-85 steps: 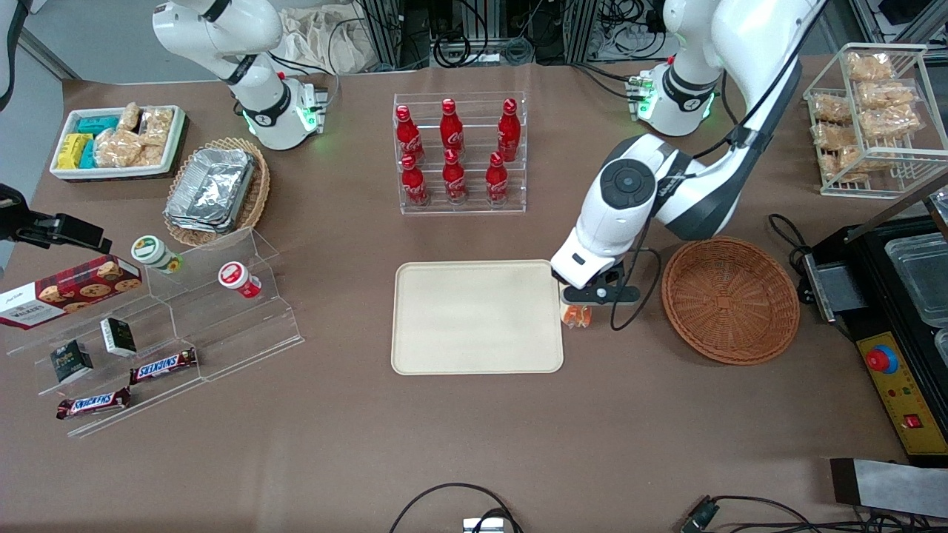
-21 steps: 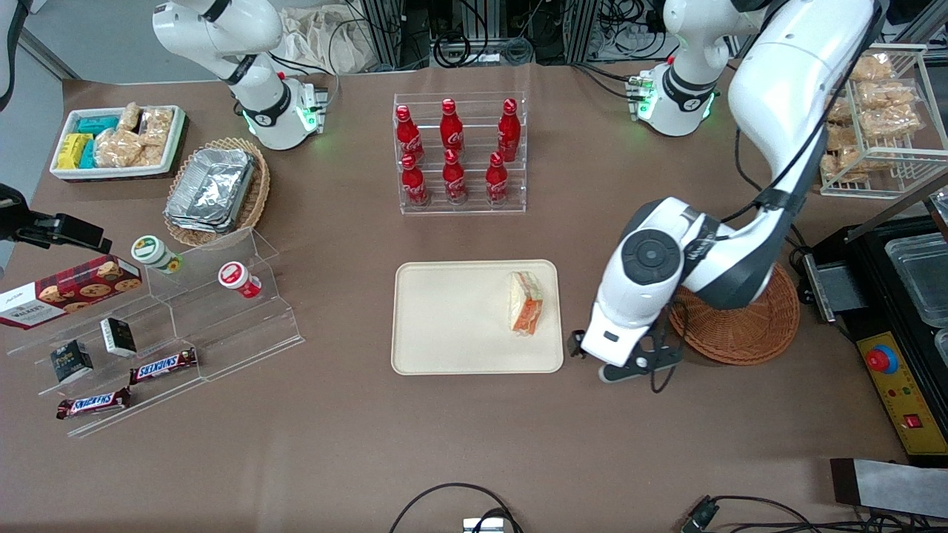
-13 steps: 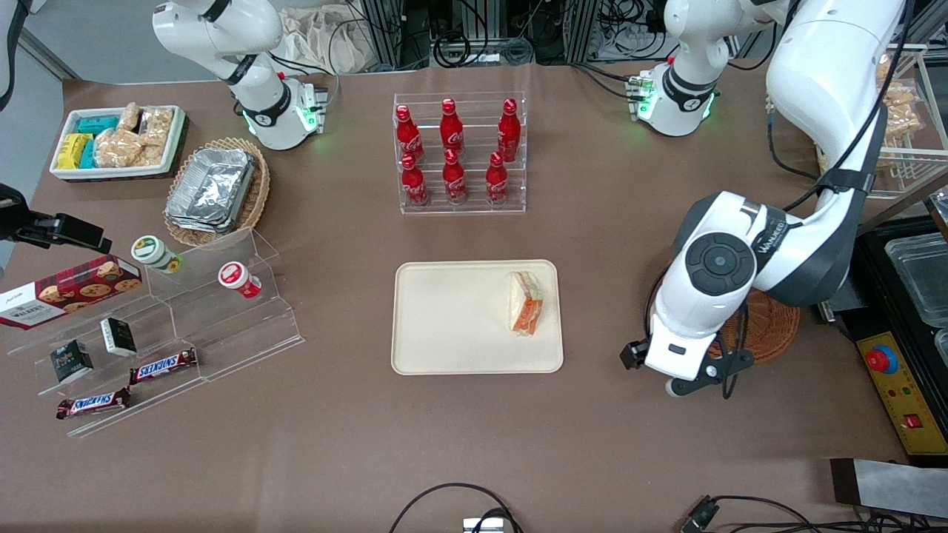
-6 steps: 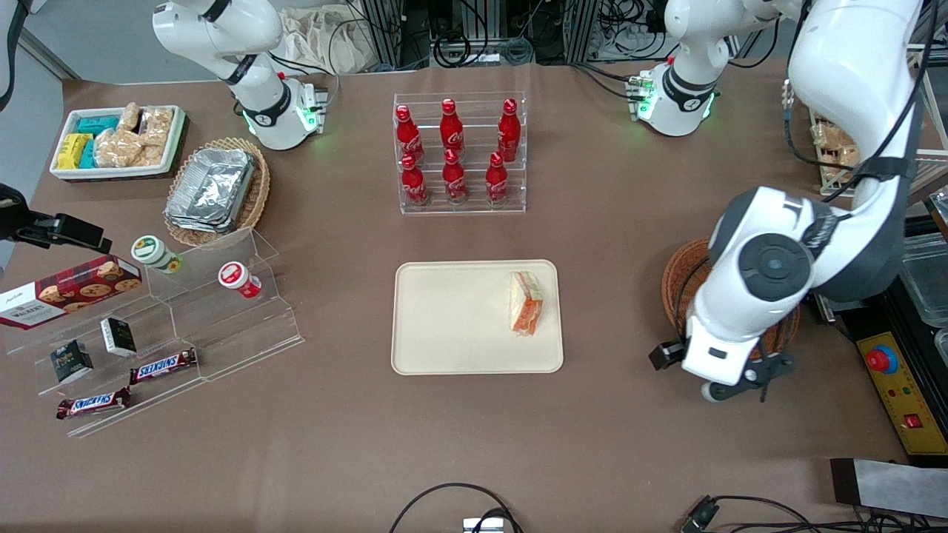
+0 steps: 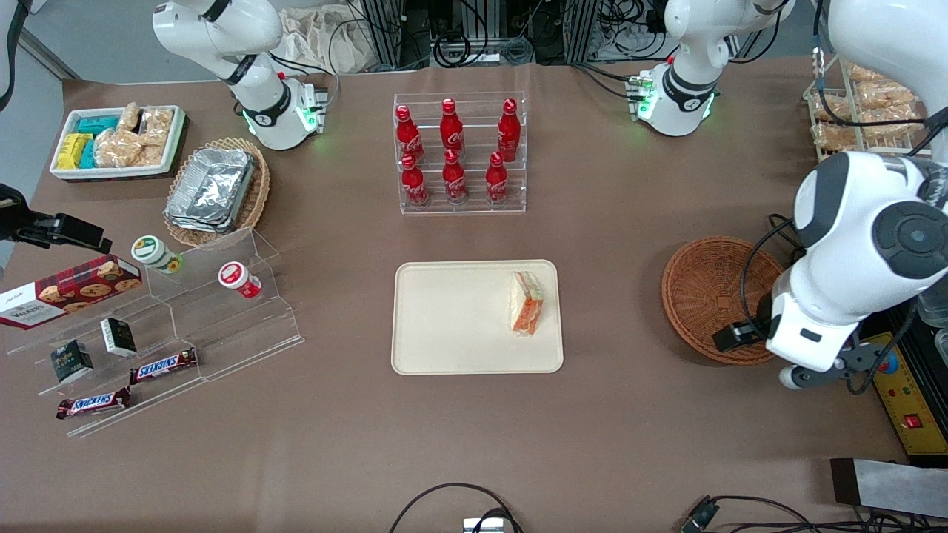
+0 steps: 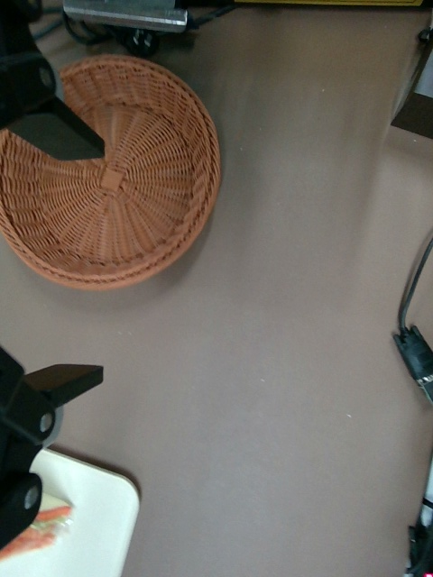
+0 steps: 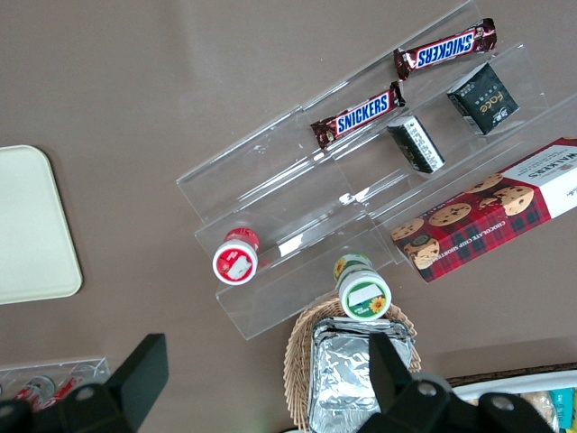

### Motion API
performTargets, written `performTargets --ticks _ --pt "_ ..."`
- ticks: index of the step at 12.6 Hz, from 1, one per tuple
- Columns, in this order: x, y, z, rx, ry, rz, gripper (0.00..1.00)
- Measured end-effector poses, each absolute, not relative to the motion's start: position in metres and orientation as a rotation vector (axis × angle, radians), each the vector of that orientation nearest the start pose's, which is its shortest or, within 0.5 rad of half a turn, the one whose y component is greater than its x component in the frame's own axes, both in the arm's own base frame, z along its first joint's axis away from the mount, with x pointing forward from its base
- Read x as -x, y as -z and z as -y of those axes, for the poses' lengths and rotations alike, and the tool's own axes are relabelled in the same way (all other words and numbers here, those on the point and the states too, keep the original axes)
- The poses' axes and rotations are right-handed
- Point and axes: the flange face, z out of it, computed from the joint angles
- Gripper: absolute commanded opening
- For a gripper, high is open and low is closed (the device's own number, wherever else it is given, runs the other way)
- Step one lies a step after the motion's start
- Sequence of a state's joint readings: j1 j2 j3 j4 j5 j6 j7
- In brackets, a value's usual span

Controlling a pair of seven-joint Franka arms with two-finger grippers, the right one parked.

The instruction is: Place sandwich from basket to tray

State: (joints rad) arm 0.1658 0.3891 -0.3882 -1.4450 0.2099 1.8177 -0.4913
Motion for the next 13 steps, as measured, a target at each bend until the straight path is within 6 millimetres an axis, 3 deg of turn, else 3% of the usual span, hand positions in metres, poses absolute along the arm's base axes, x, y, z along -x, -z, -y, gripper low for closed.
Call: performTargets --ticks 5,13 --pt "-0.628 -0.512 0.055 3.061 0.016 0.228 1.0" --pt "-0.564 -0.588 0.008 3.048 -0.112 0.023 1.0"
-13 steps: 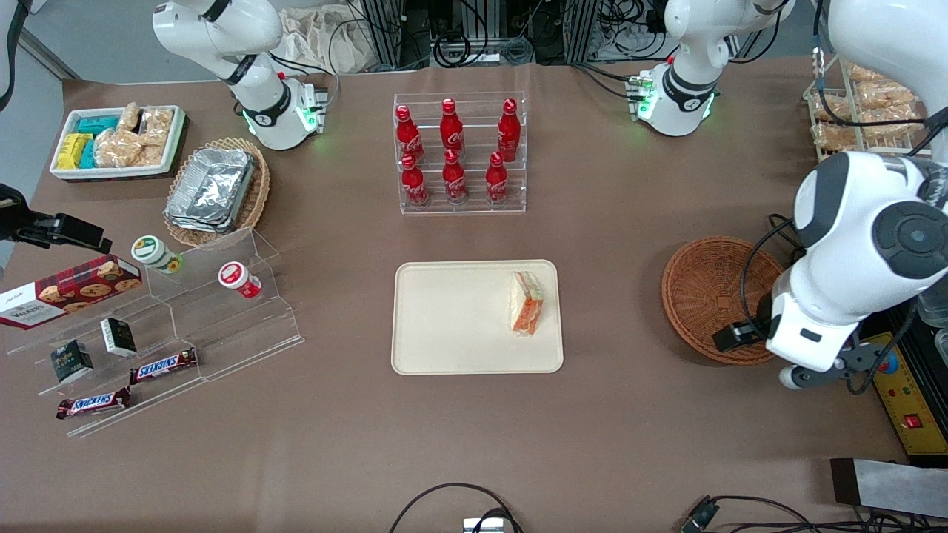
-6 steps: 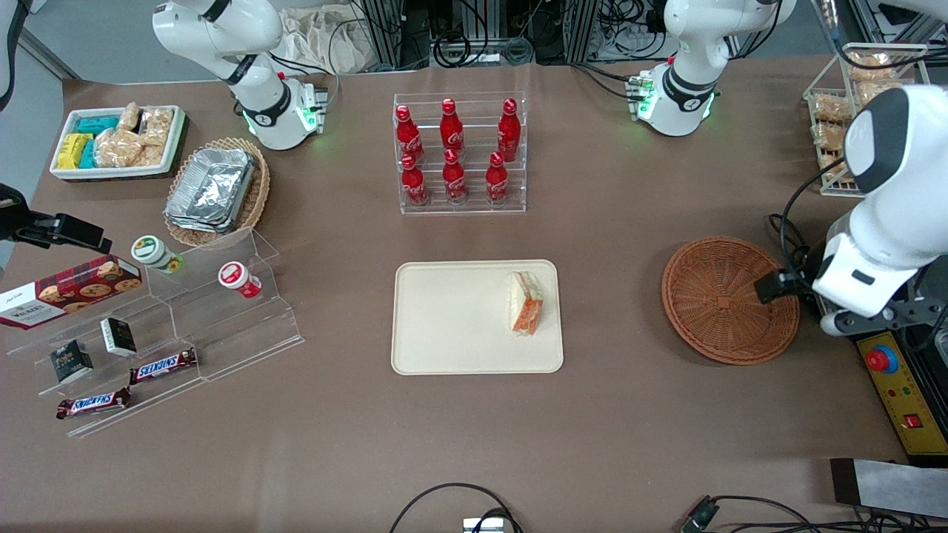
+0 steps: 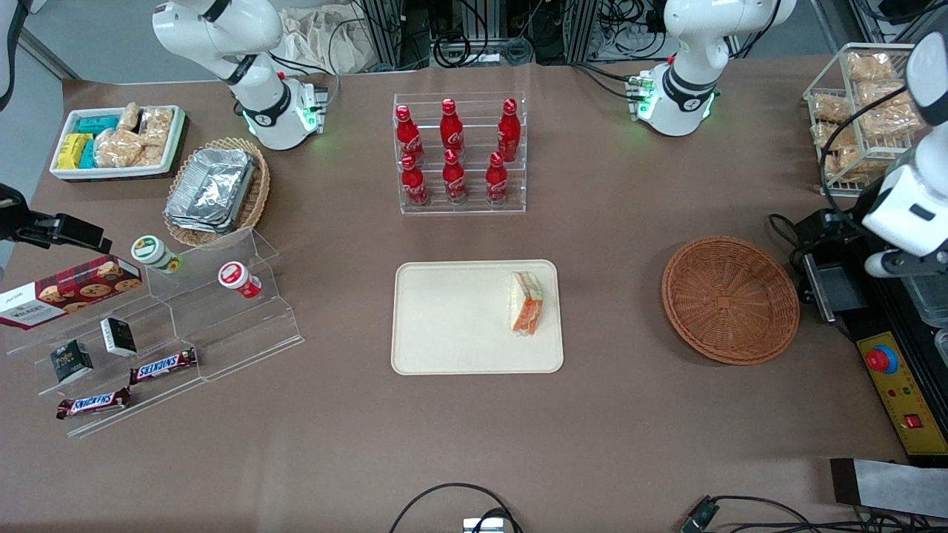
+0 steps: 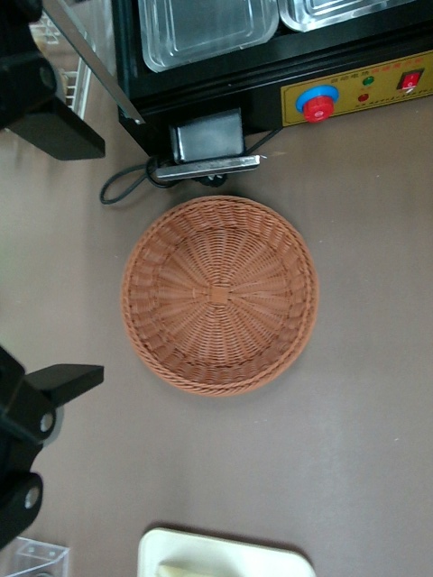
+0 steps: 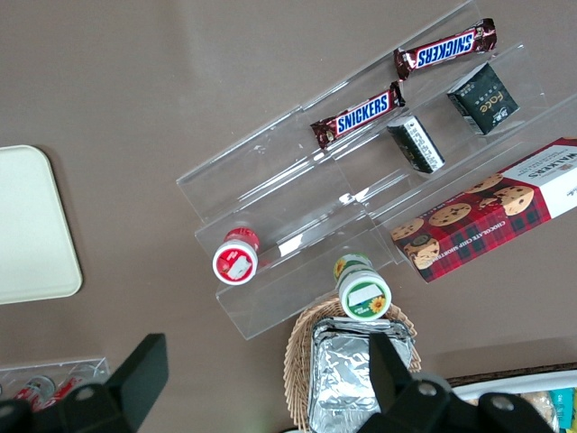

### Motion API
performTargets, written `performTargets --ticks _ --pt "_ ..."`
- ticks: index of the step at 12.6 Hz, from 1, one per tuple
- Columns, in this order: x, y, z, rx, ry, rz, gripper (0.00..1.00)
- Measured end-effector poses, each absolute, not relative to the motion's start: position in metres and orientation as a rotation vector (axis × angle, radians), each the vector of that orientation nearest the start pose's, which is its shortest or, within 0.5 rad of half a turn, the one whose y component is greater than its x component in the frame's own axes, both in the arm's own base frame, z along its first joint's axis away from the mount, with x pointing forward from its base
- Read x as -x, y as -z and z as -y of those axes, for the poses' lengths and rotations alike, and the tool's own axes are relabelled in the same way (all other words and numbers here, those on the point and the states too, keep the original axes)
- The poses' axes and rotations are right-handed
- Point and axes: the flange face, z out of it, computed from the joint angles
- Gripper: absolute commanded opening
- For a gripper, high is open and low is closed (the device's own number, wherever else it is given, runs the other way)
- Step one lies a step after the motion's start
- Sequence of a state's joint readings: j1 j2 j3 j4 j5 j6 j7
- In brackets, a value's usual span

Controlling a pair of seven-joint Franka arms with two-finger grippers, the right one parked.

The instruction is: Place sandwich from basket to tray

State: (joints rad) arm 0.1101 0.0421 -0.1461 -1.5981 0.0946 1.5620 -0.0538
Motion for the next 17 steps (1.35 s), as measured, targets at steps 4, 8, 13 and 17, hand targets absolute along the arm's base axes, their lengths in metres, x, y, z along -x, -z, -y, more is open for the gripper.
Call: performTargets --ticks 4,8,13,17 --pt "-0.547 -0.612 -0.001 3.05 -0.089 0.039 1.0" --pt "-0.542 -0.622 0.002 3.052 -0.059 0.028 1.0" --pt "-0.536 -0.63 0.009 3.1 -0.066 0.023 1.0" --pt "-0.533 -0.634 0.009 3.101 -0.091 0.024 1.0"
